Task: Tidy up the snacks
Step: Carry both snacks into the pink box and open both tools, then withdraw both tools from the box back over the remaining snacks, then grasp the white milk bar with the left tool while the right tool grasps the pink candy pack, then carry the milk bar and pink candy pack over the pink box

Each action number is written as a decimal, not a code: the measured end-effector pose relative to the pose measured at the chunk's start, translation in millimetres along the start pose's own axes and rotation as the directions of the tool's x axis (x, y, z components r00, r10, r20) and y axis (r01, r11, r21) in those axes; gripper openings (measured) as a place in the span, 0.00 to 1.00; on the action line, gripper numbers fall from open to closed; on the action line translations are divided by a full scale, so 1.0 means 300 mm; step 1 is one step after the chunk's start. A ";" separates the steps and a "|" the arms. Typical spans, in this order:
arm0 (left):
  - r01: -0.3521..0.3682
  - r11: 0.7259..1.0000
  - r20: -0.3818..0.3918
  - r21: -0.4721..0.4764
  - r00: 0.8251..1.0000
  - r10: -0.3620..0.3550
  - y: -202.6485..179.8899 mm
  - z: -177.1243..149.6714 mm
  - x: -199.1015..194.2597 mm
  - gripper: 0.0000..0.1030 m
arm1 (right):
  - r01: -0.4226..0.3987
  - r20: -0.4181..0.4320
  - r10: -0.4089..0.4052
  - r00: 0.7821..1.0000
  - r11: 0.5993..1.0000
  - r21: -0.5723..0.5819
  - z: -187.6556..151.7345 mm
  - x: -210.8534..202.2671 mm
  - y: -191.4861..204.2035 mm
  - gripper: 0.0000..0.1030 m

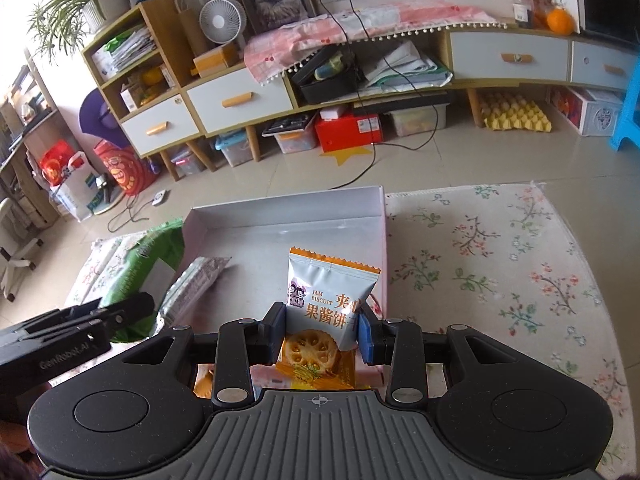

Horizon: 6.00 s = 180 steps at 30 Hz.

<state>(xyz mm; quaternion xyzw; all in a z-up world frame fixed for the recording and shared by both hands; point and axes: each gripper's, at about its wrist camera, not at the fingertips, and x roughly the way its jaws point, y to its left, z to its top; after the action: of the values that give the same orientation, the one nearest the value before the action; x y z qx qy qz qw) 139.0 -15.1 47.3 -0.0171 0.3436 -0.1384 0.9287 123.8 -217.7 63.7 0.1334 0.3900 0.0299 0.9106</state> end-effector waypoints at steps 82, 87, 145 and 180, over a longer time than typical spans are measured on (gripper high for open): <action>0.024 0.999 -0.222 -0.025 0.975 -0.029 -0.128 -0.302 -0.193 0.70 | -0.067 -0.153 0.072 0.986 0.997 0.039 -0.338 -0.297 -0.016 0.58; 0.029 0.999 -0.245 -0.015 0.969 -0.032 -0.141 -0.327 -0.163 0.67 | -0.051 -0.163 0.056 0.985 0.998 0.035 -0.347 -0.279 -0.011 0.58; 0.120 0.991 -0.306 0.058 0.947 -0.097 -0.101 -0.310 -0.166 0.34 | -0.028 -0.218 -0.002 0.976 0.991 -0.133 -0.432 -0.113 0.113 0.33; 0.192 0.979 -0.246 0.075 0.954 -0.169 -0.099 -0.273 -0.238 0.18 | -0.127 -0.197 0.173 0.965 0.966 0.225 -0.347 -0.289 -0.124 0.32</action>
<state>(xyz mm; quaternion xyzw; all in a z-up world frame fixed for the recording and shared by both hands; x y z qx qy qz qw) 27.1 -19.4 33.8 0.0140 0.4426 -0.2404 0.8638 -13.1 -244.3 46.0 0.2544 0.4760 0.0720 0.8388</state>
